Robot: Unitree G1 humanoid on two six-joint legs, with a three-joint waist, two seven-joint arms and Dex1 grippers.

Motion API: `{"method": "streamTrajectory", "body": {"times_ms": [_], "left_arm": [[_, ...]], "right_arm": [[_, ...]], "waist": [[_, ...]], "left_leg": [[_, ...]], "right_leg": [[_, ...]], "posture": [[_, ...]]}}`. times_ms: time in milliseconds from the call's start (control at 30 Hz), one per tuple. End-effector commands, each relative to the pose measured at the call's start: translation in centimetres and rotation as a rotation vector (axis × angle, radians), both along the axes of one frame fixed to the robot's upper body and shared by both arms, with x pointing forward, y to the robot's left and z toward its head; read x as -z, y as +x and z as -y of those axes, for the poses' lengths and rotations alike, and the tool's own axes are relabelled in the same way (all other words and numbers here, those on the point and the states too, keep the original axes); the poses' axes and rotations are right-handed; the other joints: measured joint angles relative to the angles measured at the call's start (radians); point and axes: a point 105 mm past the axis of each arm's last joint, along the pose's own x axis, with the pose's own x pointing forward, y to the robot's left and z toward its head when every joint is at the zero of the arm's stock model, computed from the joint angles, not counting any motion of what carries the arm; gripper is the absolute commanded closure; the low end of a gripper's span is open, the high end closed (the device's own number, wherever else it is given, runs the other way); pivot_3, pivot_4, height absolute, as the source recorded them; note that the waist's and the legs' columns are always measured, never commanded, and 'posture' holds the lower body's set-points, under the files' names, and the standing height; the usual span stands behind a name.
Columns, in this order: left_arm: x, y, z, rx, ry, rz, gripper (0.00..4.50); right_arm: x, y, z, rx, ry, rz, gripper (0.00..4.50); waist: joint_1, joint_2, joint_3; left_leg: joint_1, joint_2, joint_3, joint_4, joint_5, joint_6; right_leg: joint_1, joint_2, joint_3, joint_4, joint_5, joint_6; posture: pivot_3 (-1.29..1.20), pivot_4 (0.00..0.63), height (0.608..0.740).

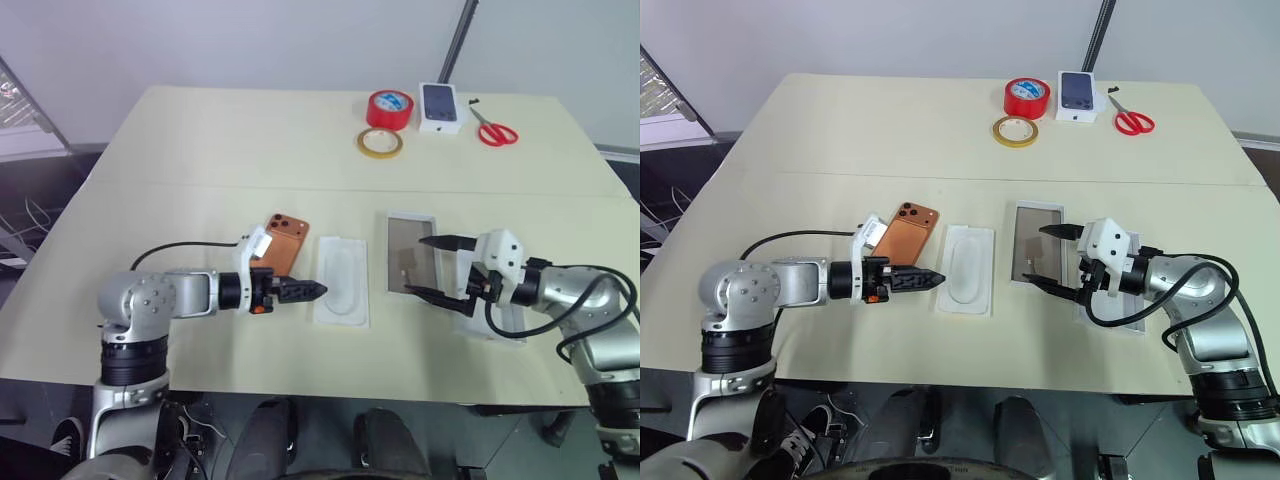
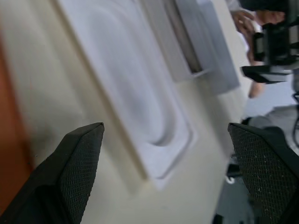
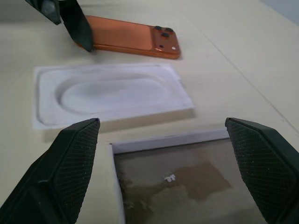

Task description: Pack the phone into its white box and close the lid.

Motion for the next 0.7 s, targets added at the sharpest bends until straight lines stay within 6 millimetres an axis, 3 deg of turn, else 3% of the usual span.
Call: {"method": "streamTrajectory", "body": {"times_ms": [33,567,633,700], "left_arm": [[-0.7,0.1,-0.2,-0.009,-0.018,0.007,0.03],[-0.7,0.0,-0.2,-0.014,-0.019,0.003,0.03],[1.9,0.4,1.5,-0.025,0.002,-0.082,0.03],[2.7,0.6,2.4,-0.033,-0.011,-0.118,0.03]], "right_arm": [[-1.3,0.0,-0.2,-0.018,-0.011,0.064,0.02],[-1.3,0.0,-0.2,-0.018,-0.011,0.064,0.02],[-1.1,0.3,0.2,0.025,0.018,0.077,0.02],[-0.9,0.5,0.3,0.043,0.027,0.080,0.02]], "waist": [[-0.002,0.000,0.000],[0.001,0.000,0.000],[0.002,0.001,-0.001],[0.005,0.000,0.000]], "left_leg": [[0.000,0.000,0.000,0.000,0.000,0.000],[0.000,0.000,0.000,0.000,0.001,-0.003],[0.000,0.000,0.000,0.000,0.001,-0.003],[0.002,0.000,0.000,0.000,0.001,-0.002]], "right_leg": [[0.000,0.000,0.000,0.000,0.000,0.000],[0.000,0.000,0.001,-0.001,0.000,0.000],[0.000,0.000,0.001,-0.001,0.000,0.000],[0.003,-0.001,0.000,-0.002,0.000,0.000]], "posture": [[0.00,0.150,0.728],[0.00,0.150,0.728],[0.00,0.150,0.728],[0.00,0.150,0.728]]}}
